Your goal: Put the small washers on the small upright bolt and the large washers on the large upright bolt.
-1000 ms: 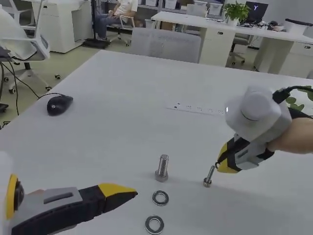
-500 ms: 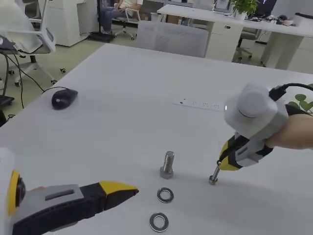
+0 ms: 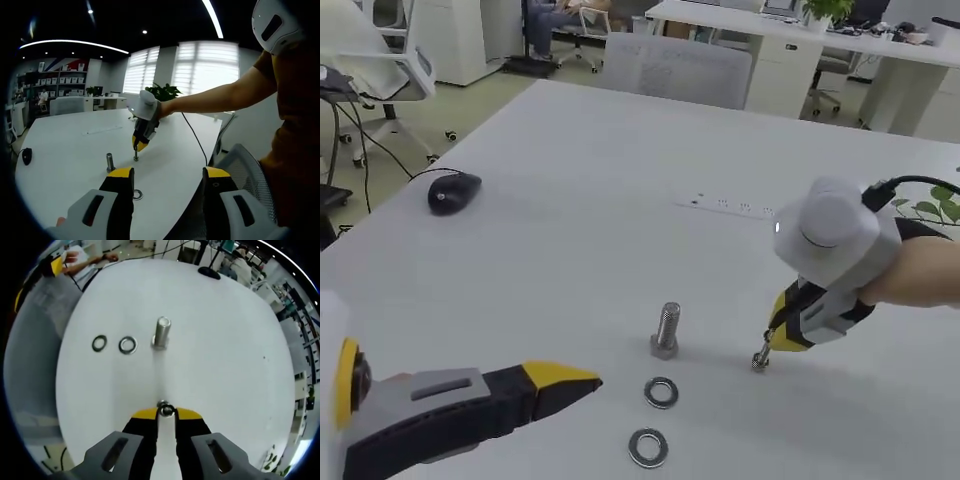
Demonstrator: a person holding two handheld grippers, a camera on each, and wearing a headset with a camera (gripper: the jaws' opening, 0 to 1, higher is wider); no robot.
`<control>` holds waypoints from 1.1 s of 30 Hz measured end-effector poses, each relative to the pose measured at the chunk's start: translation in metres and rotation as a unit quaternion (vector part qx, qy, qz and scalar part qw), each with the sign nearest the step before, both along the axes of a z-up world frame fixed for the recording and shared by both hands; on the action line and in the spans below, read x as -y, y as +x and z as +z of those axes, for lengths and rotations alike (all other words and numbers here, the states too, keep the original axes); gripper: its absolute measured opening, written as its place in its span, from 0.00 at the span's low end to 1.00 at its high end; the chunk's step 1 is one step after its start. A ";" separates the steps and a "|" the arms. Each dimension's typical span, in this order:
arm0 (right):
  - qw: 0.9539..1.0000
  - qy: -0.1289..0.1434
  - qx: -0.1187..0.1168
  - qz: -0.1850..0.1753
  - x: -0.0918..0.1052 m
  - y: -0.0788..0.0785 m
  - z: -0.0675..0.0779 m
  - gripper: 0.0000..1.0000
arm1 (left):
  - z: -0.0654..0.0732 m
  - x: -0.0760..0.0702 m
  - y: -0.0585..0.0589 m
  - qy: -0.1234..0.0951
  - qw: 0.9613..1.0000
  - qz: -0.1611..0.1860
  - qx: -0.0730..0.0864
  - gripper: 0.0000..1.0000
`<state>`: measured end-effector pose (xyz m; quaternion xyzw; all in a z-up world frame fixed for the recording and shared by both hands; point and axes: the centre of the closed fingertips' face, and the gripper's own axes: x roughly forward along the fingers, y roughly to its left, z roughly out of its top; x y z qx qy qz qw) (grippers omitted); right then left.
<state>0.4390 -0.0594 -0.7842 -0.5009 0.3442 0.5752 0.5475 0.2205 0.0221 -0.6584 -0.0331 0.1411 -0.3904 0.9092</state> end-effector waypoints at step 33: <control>1.000 0.017 -0.004 -0.023 0.017 -0.003 -0.005 0.17 | 0.003 -0.002 0.002 0.006 1.000 -0.001 0.003 0.54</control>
